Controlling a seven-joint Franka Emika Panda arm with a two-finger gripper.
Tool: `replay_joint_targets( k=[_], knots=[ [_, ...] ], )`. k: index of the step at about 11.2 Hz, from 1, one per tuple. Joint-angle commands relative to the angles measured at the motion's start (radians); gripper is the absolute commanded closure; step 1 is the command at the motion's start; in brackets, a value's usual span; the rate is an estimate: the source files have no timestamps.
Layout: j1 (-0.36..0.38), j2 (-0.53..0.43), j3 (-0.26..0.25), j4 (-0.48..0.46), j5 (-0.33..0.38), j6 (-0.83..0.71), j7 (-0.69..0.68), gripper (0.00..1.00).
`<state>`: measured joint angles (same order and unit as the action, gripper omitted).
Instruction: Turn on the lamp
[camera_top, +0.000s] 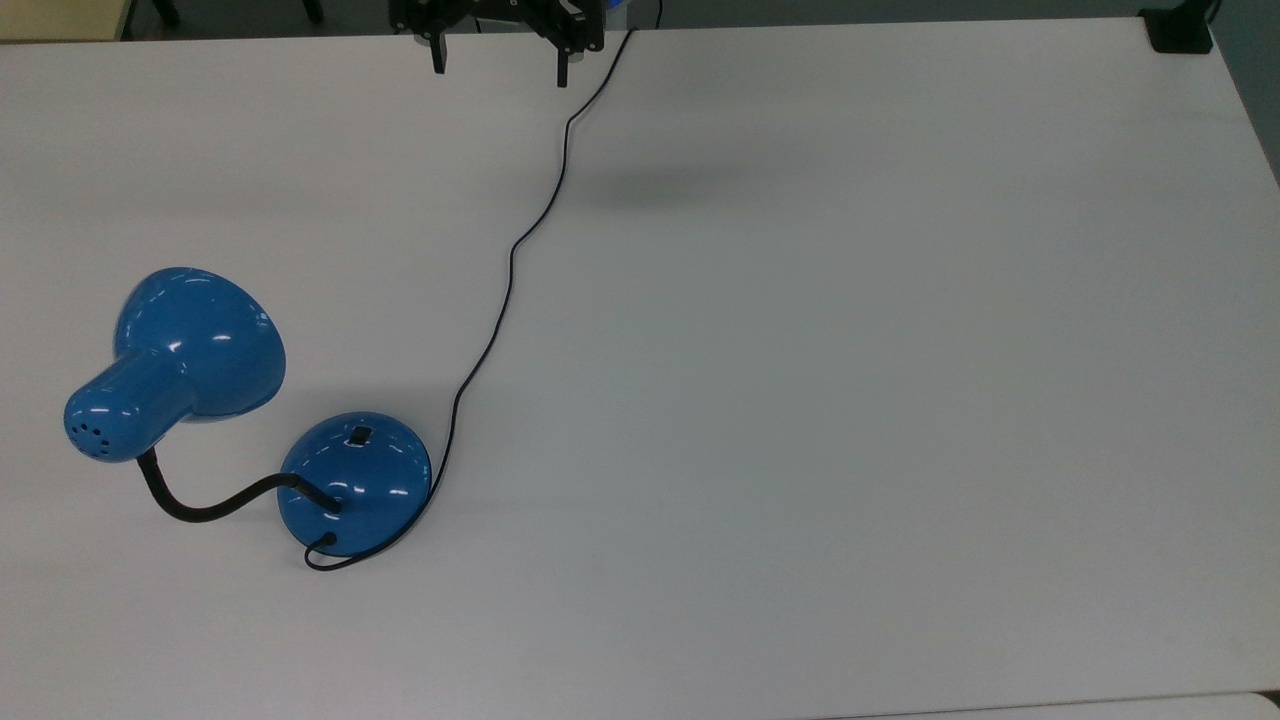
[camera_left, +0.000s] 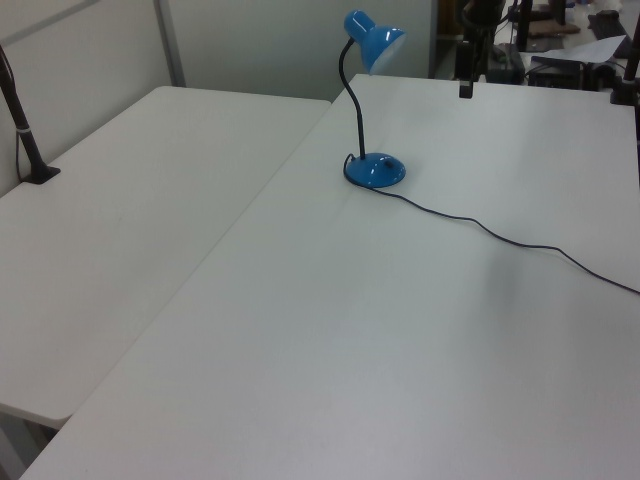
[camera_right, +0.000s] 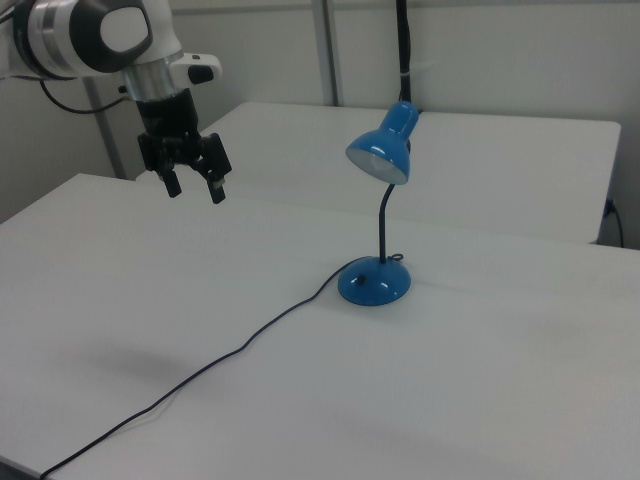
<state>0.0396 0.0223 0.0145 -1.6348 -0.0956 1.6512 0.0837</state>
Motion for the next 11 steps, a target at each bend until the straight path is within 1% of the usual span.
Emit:
replay_joint_targets(
  k=[1, 5, 7, 8, 9, 10, 11],
  knots=[
    [-0.019, -0.004, -0.007, 0.012, 0.028, -0.016, -0.032, 0.00],
    [-0.018, -0.004, -0.005, 0.012, 0.027, -0.021, -0.032, 0.00],
    [-0.018, -0.004, -0.005, 0.012, 0.027, -0.027, -0.080, 0.01],
    [-0.020, -0.005, -0.005, 0.012, 0.027, -0.027, -0.128, 0.19],
    [-0.020, -0.005, -0.007, 0.012, 0.030, -0.027, -0.169, 0.49],
    [-0.021, -0.005, -0.007, 0.012, 0.039, -0.028, -0.192, 0.76],
    [-0.030, -0.007, -0.008, 0.012, 0.066, -0.028, -0.199, 1.00]
  ],
)
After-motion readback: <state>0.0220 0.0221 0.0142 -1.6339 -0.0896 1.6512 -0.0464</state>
